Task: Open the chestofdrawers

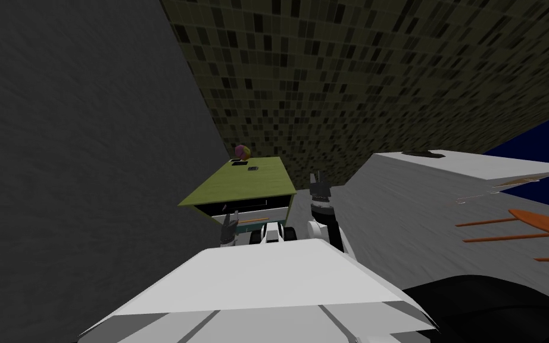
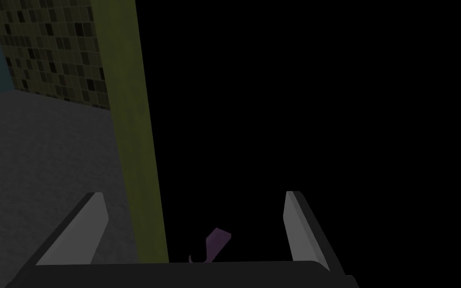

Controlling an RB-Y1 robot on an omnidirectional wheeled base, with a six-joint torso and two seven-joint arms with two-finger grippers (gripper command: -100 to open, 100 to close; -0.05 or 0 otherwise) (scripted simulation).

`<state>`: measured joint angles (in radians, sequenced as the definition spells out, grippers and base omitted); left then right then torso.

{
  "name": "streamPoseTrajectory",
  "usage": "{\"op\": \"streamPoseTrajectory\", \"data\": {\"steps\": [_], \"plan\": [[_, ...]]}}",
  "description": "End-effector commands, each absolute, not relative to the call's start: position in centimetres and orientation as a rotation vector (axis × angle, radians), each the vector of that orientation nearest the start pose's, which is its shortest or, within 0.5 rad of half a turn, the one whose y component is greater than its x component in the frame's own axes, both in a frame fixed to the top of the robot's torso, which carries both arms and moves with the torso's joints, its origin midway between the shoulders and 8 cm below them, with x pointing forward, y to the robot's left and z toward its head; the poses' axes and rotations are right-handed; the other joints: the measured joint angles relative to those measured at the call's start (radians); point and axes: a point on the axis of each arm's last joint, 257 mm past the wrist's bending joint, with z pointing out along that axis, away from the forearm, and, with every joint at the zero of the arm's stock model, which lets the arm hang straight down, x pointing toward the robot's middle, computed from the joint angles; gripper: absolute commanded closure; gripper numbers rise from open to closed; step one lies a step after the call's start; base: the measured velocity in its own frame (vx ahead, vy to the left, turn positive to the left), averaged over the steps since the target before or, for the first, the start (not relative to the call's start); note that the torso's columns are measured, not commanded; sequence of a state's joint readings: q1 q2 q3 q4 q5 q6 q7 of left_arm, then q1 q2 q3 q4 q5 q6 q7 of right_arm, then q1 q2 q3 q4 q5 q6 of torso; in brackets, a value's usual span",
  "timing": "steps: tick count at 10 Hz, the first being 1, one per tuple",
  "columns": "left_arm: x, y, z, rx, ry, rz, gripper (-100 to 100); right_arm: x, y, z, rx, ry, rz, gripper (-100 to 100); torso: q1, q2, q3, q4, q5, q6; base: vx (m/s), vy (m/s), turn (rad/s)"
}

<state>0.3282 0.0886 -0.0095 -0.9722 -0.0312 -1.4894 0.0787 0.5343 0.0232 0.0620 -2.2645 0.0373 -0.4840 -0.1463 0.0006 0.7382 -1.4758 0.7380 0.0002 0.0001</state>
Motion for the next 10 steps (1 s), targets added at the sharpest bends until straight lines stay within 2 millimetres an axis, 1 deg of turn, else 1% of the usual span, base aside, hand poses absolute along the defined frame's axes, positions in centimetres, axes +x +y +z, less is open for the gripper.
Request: {"op": "streamPoseTrajectory", "data": {"steps": [1,4,5,6,10], "plan": [[28.4,25.3,-28.0,-0.785,0.768,-1.413,-100,35.0,-26.2,0.3,0.769,0.616,1.449,0,0.000,0.001,0.001,0.000,0.000,0.000,0.002,-0.009,0.005],[28.2,23.6,-28.3,-0.831,0.721,-1.428,-100,35.0,-26.2,0.3,0.769,0.616,1.449,0,-0.001,0.000,0.000,0.000,0.000,0.000,0.001,-0.005,0.002],[28.2,24.0,-28.4,-0.823,0.729,-1.426,-100,35.0,-26.2,0.3,0.769,0.616,1.449,0,-0.001,0.000,0.000,0.000,0.000,0.000,0.000,0.000,0.000],[29.4,23.9,-28.0,-0.823,0.728,-1.429,-100,35.0,-26.2,0.3,0.769,0.616,1.449,0,0.000,0.000,0.000,0.000,0.000,0.000,-0.023,-0.003,0.017],[31.9,23.8,-27.2,-0.822,0.730,-1.432,-100,35.0,-26.2,0.3,0.769,0.616,1.449,0,-0.001,0.000,0.000,0.000,0.000,0.000,-0.038,0.001,0.011]]}}
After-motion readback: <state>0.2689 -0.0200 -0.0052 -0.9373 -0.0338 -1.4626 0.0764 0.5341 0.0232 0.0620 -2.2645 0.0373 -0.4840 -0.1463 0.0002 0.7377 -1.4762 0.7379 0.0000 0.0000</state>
